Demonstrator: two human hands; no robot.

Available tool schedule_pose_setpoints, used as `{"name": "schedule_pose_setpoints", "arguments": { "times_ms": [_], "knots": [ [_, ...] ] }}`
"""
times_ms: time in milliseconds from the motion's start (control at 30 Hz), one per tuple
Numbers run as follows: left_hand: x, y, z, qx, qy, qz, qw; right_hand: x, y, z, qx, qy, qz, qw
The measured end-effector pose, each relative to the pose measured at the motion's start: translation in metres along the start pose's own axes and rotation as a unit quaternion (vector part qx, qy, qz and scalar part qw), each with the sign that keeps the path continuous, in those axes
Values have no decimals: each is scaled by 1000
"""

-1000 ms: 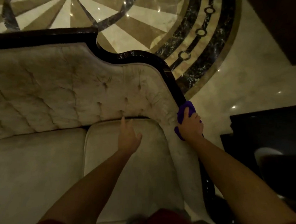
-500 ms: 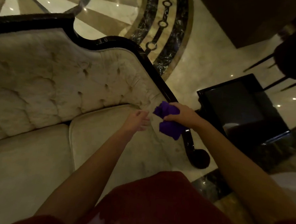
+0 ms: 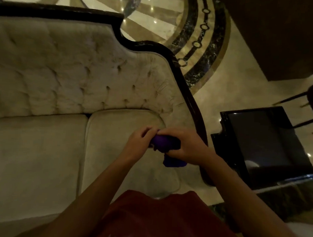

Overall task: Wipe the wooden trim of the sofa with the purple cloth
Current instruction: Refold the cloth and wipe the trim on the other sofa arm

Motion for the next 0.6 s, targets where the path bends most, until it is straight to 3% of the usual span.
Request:
{"name": "schedule_pose_setpoints", "arguments": {
  "times_ms": [300,467,600],
  "knots": [
    [-18,-107,57,121,-191,19,974,-40,-30,47,115,3,34,993],
    [26,-170,92,51,-320,-142,935,-82,-42,87,160,64,86,981],
    [64,-192,102,20,-373,-220,901,-98,-38,87,105,150,90,979]
  ]
}}
Point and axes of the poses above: each hand's wrist, its own y-axis towards the middle knuckle, its own x-axis out of the back of the hand, z = x × y, the point moved 7 cm from there along y, towards the middle knuckle, and after that the axes turned 5 degrees about x, right-handed, at the moved point
